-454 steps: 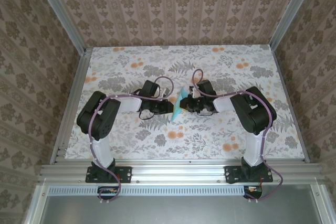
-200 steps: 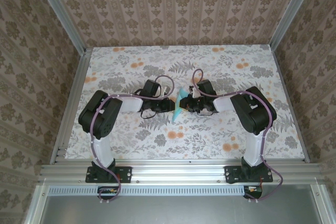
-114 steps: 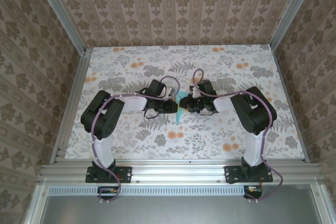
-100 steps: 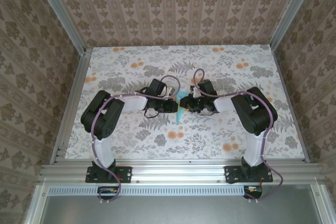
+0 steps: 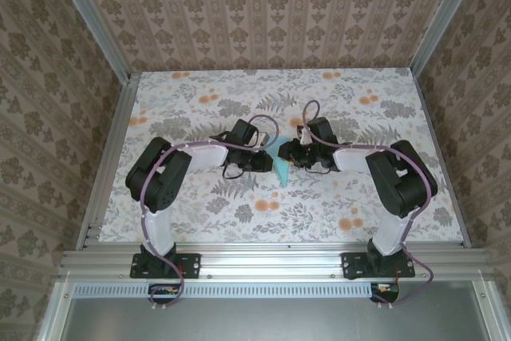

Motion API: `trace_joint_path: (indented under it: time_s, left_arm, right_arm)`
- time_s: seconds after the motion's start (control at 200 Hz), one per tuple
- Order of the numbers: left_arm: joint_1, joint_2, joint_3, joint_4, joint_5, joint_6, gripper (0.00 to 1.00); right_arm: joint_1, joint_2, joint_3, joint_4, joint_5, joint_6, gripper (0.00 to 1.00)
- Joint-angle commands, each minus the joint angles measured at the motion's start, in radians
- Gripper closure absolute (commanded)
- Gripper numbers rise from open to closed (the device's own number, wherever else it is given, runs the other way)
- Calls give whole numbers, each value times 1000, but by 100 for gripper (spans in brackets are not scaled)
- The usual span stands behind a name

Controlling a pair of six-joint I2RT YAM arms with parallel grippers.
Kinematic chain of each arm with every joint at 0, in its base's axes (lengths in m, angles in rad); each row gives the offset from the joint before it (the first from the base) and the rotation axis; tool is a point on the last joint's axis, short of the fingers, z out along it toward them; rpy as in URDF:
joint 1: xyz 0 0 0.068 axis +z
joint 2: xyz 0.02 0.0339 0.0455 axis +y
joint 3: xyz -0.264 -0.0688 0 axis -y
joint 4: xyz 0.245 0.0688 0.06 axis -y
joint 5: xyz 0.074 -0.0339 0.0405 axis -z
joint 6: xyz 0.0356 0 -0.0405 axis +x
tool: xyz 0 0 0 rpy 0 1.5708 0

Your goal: Fold a paper plane with a square sheet of paper (pick it up from the middle)

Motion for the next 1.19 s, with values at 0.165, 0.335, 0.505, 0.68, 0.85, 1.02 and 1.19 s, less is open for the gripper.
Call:
trace_joint_path:
  time_s: [0.165,0.335,0.505,0.68,0.85,1.02,1.19]
  left_arm:
    - [-18,40,19,-51,-14,19,75]
    - [-18,36,22,-46,-15,17,75]
    - [-17,18,10,-5,-8,-8,75]
    - [-16,-25,-32,92,2,-64,73]
    - [-12,-77,-90,198,-7,-109,70]
    - [-3,-123,-154,279,-12,-144,66]
    - [-2,-160,-220,366,-9,-174,65]
  right_arm:
    - [17,-42,-5,-166,75,-40,70]
    - [20,-21,10,-224,132,-65,77]
    - [23,26,36,-247,139,-79,84]
    - [41,72,57,-232,122,-67,87]
    - [53,85,68,-221,113,-41,87]
    - [66,101,93,-257,133,-18,86]
    - [69,121,111,-295,156,13,83]
